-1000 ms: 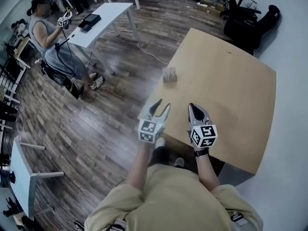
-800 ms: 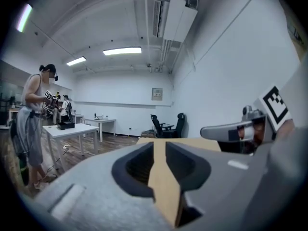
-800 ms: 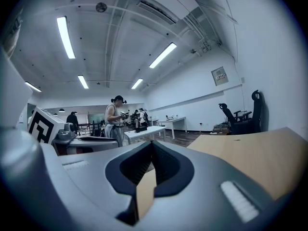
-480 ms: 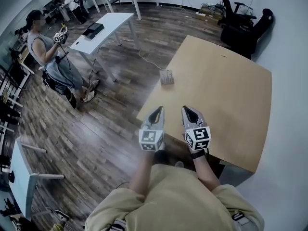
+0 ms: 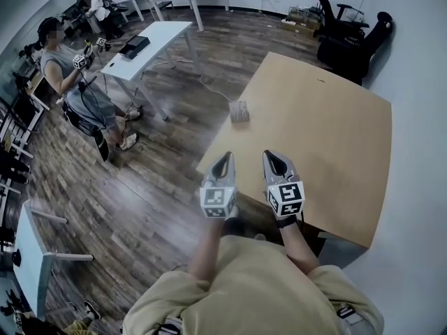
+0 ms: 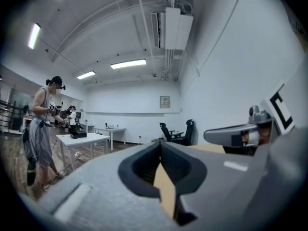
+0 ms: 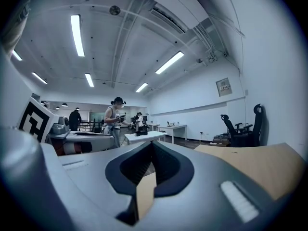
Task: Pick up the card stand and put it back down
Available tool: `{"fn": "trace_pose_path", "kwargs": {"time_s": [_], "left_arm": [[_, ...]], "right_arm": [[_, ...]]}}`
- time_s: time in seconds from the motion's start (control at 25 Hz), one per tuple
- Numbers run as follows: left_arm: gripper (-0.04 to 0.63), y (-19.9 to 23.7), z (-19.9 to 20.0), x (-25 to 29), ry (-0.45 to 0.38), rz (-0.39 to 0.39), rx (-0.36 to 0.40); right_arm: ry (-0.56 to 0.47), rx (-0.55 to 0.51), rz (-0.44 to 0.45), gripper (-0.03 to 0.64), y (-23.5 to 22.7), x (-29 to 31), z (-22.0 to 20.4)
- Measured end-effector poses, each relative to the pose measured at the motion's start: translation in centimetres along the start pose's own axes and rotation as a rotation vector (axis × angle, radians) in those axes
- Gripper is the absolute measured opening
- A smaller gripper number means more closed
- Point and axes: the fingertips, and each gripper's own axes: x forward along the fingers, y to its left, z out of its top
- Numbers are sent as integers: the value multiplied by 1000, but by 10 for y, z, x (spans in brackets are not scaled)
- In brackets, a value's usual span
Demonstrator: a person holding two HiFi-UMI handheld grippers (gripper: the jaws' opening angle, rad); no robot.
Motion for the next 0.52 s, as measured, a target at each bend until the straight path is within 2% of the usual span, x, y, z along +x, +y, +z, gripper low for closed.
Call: {"fn": "trace_pose_path", "kwargs": {"time_s": [0.52], "left_arm": [[0,-6,-5,12,27,-37,7]], "right_arm": [[-13,9,-28,5,-9,-2,1]]}}
